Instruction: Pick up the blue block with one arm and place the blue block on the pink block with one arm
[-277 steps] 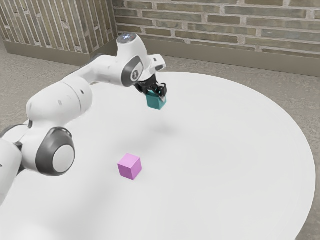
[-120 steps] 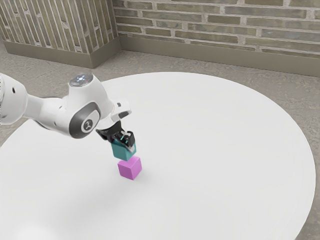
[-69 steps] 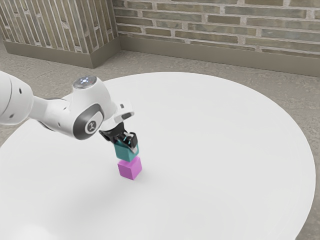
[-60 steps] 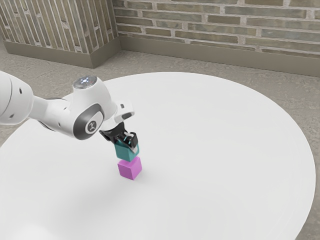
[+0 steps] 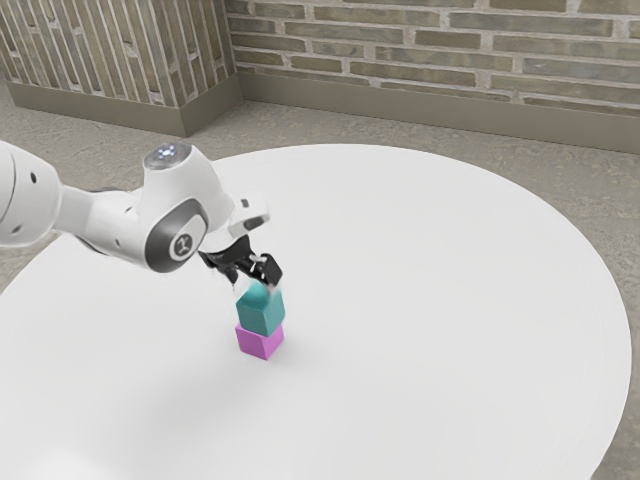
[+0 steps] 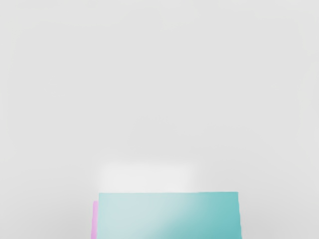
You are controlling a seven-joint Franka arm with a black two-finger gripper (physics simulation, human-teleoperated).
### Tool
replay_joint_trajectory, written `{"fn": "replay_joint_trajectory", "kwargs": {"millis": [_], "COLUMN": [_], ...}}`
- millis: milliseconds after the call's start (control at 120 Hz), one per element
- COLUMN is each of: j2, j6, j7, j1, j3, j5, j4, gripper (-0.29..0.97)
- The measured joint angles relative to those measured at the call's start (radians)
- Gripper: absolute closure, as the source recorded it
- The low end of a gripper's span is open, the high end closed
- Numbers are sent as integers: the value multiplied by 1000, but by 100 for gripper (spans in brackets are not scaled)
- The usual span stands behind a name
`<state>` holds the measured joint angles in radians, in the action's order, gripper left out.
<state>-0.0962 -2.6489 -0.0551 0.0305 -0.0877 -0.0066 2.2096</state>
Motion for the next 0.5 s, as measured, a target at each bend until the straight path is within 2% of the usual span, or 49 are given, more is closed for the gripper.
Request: {"fn": "replay_joint_trajectory", "kwargs": {"millis": [142, 500], "j2": [51, 54], "j6": [78, 150], "j7": [4, 12], "j1": [0, 5], "j3": [-7, -8], "j5": [1, 2], "j4": [-46, -54], "gripper": [2, 0]}}
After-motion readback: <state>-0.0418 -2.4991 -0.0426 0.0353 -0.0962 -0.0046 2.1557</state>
